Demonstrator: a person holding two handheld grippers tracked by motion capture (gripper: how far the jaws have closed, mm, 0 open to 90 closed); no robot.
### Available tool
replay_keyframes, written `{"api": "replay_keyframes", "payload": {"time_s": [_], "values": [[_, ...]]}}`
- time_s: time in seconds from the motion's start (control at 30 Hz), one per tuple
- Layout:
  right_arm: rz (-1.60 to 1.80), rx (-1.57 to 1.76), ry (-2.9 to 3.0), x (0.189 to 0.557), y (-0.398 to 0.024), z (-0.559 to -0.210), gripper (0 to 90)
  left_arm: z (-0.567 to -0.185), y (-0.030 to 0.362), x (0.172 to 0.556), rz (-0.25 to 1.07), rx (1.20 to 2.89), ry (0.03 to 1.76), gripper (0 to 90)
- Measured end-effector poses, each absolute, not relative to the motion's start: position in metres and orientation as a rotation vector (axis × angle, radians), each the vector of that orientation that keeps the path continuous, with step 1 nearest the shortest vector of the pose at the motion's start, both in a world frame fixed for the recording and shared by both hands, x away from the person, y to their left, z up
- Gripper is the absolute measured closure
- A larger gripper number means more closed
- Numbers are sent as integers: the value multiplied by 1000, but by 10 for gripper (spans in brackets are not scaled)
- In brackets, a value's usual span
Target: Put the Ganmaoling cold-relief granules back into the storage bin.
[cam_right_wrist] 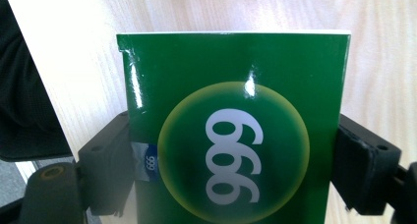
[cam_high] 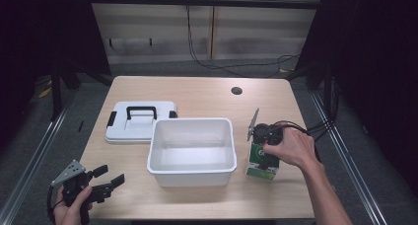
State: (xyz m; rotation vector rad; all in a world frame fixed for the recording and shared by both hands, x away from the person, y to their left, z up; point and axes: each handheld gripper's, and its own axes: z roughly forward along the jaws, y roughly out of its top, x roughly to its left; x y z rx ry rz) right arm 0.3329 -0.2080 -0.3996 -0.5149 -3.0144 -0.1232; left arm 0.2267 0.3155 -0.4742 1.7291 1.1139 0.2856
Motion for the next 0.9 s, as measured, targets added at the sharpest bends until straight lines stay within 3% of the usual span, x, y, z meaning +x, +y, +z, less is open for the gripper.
{"api": "replay_keyframes", "payload": {"time_s": [0.9], "values": [[-113, -474, -3040, 334, -197, -351, 161, -474, 316, 227, 283, 1730, 1107, 161]]}}
